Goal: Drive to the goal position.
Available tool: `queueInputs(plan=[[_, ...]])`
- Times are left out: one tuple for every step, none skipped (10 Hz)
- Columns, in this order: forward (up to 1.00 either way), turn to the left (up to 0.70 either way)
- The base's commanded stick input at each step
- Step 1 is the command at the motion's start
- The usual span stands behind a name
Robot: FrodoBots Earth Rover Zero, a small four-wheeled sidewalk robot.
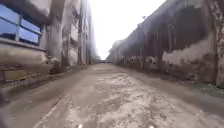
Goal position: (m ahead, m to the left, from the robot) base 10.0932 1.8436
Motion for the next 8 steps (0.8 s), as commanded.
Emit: queueInputs(plan=[[0.70, 0.00], [0.70, 0.00], [0.70, 0.00], [0.70, 0.00], [0.70, 0.00], [0.70, 0.00], [0.70, 0.00], [0.70, 0.00]])
